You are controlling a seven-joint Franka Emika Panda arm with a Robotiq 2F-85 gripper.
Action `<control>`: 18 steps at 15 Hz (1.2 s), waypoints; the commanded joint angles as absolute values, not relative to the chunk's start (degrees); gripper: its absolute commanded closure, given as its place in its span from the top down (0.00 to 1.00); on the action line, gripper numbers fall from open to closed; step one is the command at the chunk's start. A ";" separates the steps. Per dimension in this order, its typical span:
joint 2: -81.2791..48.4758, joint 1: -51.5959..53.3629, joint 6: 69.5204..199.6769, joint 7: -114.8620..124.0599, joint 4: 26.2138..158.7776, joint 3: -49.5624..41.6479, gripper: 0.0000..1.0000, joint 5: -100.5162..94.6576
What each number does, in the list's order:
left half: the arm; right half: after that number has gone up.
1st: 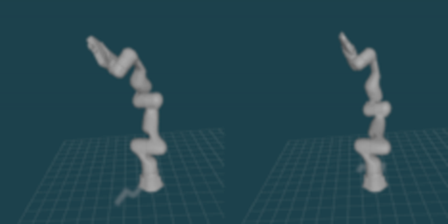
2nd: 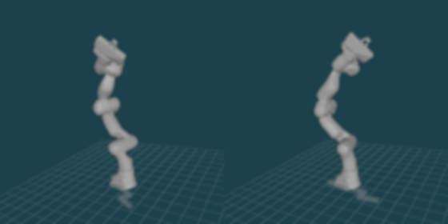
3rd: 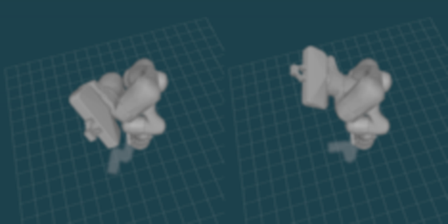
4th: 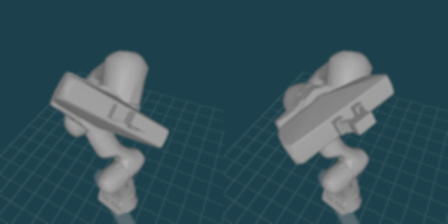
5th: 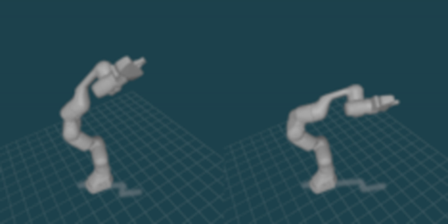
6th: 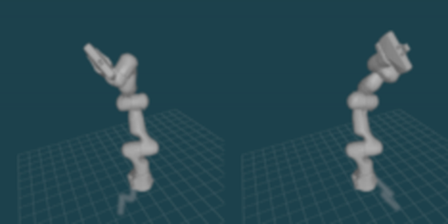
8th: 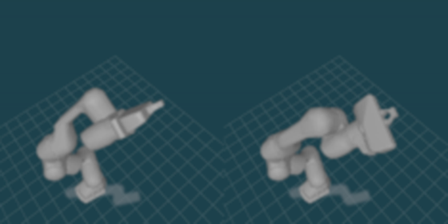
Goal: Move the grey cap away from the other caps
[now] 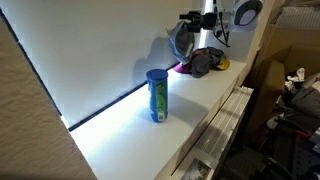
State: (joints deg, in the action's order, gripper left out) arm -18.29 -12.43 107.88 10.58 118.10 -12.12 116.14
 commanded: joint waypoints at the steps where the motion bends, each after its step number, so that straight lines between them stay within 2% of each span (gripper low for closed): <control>1: -16.15 -9.92 116.02 12.62 118.14 -11.33 0.99 114.29; 6: -12.84 -6.61 131.28 16.41 118.78 -10.78 1.00 108.80; 7: -15.54 -8.08 126.45 14.00 117.60 -10.34 1.00 111.28; 10: -15.29 -7.88 127.38 14.44 117.59 -10.12 1.00 110.87; 18: -8.07 -7.09 131.99 -3.60 121.27 -11.69 1.00 95.47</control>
